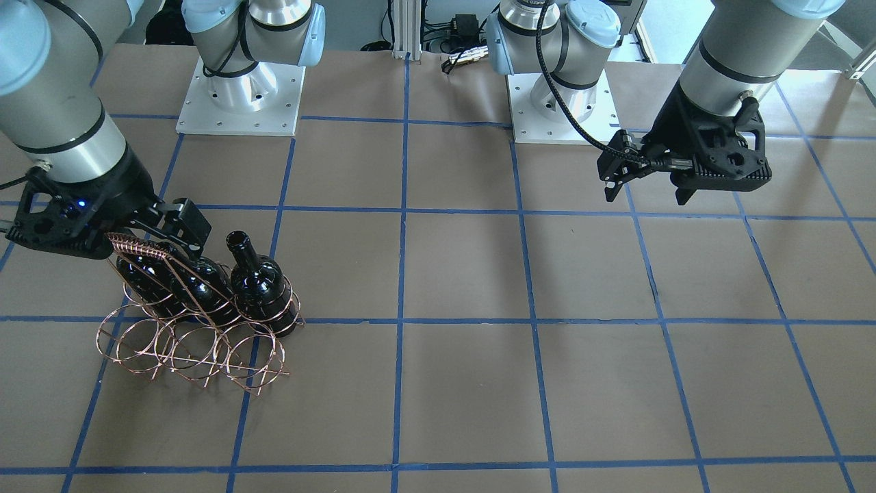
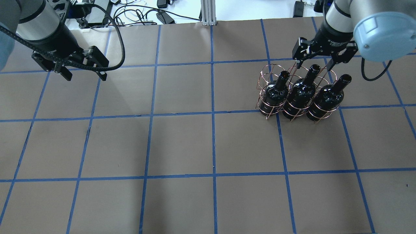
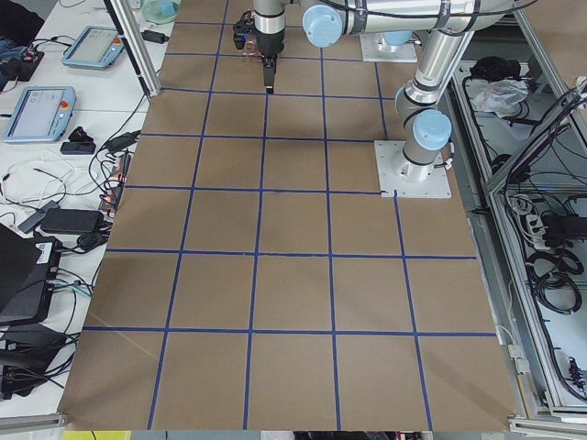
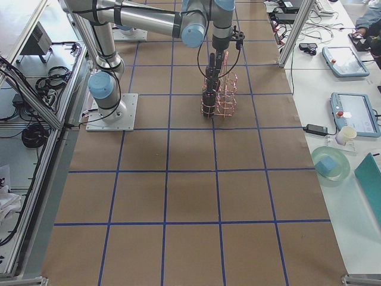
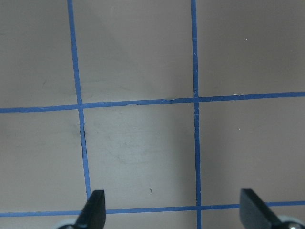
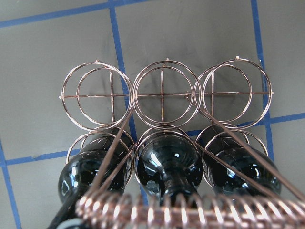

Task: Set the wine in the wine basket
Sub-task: 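Open the right gripper to release the bottle in the rack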

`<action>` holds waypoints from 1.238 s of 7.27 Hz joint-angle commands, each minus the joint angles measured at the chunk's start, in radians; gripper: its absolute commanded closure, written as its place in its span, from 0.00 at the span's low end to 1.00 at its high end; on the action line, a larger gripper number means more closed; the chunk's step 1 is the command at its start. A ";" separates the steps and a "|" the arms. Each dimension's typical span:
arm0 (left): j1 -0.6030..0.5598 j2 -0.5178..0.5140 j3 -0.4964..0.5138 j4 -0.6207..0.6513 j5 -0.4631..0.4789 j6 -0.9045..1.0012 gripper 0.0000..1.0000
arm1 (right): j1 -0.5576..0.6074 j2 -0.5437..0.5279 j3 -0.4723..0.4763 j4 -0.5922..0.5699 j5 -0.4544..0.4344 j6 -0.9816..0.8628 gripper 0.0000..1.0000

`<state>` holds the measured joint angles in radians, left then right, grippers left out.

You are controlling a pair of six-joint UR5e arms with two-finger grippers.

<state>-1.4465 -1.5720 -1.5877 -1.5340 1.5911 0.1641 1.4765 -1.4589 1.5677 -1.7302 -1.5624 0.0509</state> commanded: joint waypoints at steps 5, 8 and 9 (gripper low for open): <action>-0.008 0.012 0.005 -0.015 -0.003 -0.012 0.00 | 0.197 -0.075 -0.095 0.166 -0.015 0.155 0.00; -0.009 0.020 0.005 -0.018 -0.011 -0.012 0.00 | 0.156 -0.075 -0.097 0.169 -0.008 0.041 0.00; -0.009 0.018 0.003 -0.021 -0.010 -0.012 0.00 | 0.154 -0.075 -0.098 0.167 -0.013 -0.007 0.00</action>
<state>-1.4555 -1.5539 -1.5833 -1.5525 1.5808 0.1519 1.6387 -1.5337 1.4712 -1.5640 -1.5735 0.0957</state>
